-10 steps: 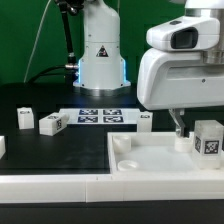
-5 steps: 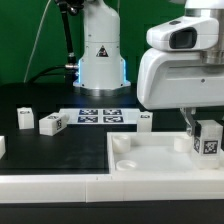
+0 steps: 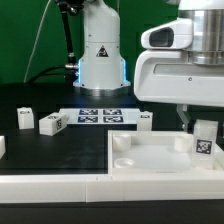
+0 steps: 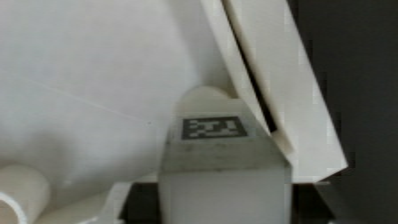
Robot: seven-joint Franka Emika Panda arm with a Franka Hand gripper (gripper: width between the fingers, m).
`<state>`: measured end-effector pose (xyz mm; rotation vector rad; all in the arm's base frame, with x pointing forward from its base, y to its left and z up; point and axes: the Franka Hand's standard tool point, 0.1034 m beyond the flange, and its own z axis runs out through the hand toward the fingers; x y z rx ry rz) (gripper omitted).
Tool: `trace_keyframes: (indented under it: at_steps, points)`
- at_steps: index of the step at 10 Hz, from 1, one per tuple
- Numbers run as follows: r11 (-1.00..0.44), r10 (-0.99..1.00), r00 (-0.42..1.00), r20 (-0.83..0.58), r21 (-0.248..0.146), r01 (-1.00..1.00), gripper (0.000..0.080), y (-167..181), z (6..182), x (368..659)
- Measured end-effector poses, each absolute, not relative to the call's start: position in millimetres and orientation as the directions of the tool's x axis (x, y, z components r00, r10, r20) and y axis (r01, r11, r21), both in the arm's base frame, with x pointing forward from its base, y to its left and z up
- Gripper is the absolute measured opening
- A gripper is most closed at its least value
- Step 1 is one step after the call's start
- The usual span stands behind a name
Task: Assemble one leg
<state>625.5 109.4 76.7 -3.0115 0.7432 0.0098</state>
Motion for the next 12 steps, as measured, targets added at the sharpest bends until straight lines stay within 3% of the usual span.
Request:
trace_keyframes:
  at_steps: [4, 7, 8, 9, 10, 12]
  points:
    - [-0.711, -0.703, 0.711, 0.002, -0.005, -0.703, 0.0305, 88.7, 77.5, 622.0]
    - [-0.687, -0.727, 0.687, 0.005, 0.006, -0.727, 0.0329, 83.6, 77.4, 621.3]
    - [-0.687, -0.727, 0.687, 0.005, 0.006, -0.727, 0.0509, 83.6, 77.4, 621.3]
    - [-0.687, -0.727, 0.687, 0.005, 0.006, -0.727, 0.0509, 83.7, 77.4, 621.3]
    - [-0.687, -0.727, 0.687, 0.005, 0.006, -0.727, 0.0620, 83.7, 77.3, 621.3]
    - [-0.687, -0.727, 0.687, 0.005, 0.006, -0.727, 0.0640, 83.7, 77.3, 621.3]
